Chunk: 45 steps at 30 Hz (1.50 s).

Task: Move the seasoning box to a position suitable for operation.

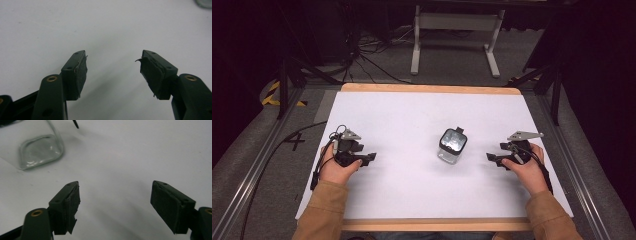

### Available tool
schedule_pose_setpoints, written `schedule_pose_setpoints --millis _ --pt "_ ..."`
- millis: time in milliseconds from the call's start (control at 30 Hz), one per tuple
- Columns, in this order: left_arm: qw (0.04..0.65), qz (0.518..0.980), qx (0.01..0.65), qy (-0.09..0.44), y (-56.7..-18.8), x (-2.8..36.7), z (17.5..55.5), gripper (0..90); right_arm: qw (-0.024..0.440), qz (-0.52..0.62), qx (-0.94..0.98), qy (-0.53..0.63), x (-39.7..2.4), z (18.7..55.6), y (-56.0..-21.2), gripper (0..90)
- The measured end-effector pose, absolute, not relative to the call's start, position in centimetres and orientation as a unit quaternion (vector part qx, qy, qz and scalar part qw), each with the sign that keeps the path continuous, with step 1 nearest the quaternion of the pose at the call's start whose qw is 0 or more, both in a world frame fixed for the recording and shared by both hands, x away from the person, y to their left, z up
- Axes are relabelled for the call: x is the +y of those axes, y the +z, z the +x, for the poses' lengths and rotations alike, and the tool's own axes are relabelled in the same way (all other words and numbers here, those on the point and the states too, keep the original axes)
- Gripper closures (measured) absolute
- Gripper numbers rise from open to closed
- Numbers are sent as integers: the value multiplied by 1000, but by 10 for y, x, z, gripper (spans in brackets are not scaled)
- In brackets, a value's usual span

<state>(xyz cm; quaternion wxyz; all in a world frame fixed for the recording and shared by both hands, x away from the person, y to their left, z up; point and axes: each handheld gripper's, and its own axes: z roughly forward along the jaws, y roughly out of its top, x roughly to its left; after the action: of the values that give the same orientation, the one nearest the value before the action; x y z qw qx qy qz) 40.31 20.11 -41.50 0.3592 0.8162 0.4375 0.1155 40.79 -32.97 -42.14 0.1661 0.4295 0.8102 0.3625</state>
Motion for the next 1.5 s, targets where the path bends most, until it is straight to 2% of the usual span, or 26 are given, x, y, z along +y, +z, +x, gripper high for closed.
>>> schedule_pose_setpoints --millis 367,600,767,1133,1500 --pt "371 824 413 113 -409 190 398 409 153 371 833 380 -298 395 -409 198" --pt "377 825 404 114 -405 191 394 436 127 322 853 389 -258 389 -413 159" --pt "370 827 408 108 -408 187 394 435 140 304 858 390 -237 397 -418 158" --pt "359 835 403 106 -412 185 395 435 142 301 850 408 -212 429 -434 133" --pt "362 834 404 104 -412 186 394 435 147 281 861 398 -210 430 -433 152"
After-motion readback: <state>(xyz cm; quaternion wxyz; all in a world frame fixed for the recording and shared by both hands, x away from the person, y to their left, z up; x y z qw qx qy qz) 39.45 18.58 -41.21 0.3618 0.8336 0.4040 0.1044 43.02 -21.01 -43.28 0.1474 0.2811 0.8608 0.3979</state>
